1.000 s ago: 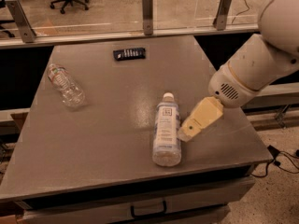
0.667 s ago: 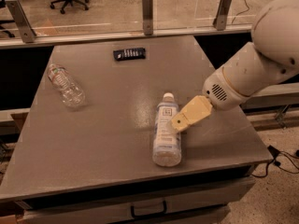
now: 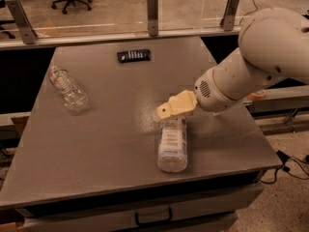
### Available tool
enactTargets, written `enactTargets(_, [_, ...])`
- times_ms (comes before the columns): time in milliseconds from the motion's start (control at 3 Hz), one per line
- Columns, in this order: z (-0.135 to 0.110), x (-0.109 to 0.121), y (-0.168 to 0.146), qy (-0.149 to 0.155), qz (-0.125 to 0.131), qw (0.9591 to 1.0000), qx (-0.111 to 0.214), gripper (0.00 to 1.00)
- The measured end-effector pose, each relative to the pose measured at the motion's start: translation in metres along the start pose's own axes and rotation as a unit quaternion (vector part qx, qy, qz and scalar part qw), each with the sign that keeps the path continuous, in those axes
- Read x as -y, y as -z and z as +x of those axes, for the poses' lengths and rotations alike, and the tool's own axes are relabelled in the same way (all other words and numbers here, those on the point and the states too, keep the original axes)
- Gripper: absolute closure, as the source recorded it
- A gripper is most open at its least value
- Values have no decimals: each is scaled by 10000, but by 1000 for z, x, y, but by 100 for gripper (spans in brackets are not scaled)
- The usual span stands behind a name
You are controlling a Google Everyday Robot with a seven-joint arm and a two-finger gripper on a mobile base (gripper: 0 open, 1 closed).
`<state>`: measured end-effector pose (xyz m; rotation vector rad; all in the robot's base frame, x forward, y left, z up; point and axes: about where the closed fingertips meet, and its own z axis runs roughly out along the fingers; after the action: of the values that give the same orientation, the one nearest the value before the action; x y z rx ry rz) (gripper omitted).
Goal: Move blue plastic bottle near rxbar blueberry
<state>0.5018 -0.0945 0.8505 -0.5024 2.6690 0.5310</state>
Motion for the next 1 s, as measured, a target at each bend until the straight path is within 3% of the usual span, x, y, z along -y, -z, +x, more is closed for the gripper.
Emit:
enactTargets(333, [-11, -17, -12, -574, -37, 9983, -107, 0])
enactTargets(667, [-9, -35, -30, -848, 182, 9954, -407, 0])
enactTargets(1000, [0, -38, -40, -998, 584, 9912, -638, 18])
